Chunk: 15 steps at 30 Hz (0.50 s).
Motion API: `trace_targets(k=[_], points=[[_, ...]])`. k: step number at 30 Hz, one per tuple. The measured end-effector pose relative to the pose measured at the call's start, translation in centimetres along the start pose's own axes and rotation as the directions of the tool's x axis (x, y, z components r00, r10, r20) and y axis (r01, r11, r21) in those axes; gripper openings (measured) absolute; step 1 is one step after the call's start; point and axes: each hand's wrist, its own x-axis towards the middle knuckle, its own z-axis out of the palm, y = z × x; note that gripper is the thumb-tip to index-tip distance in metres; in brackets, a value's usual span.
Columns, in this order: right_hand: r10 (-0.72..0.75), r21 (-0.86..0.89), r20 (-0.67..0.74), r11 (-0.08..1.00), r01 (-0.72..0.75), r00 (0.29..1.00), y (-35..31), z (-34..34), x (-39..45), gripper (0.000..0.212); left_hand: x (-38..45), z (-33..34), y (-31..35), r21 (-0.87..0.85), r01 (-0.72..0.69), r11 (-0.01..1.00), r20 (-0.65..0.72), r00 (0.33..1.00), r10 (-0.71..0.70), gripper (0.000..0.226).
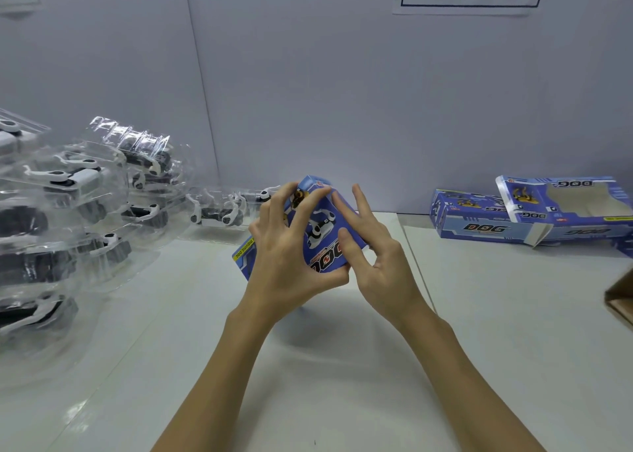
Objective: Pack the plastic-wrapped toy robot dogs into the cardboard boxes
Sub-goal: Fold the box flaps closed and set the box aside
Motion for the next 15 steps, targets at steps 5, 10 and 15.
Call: trace_targets(k=[5,10,15], points=[[0.022,-0.026,0.008,0.999,-0.022,1.000,0.4,-0.1,0.1,0.054,-0.3,0.3,-0.3,-0.092,0.035,0.995,0.041,0.999,-0.031,0.102],[0.153,0.052,-0.233,0.988,-0.145,0.960,1.2,-1.2,0.3,0.040,-0.9,0.7,-1.1,0.107,0.313,0.944,0.243,0.912,-0.330,0.115],[0.336,0.002,-0.180,0.940,-0.342,0.924,2.4,-3.4,0.6,0.034,-0.6,0.8,-2.2,-0.096,0.648,0.755,0.280,0.746,-0.604,0.100]])
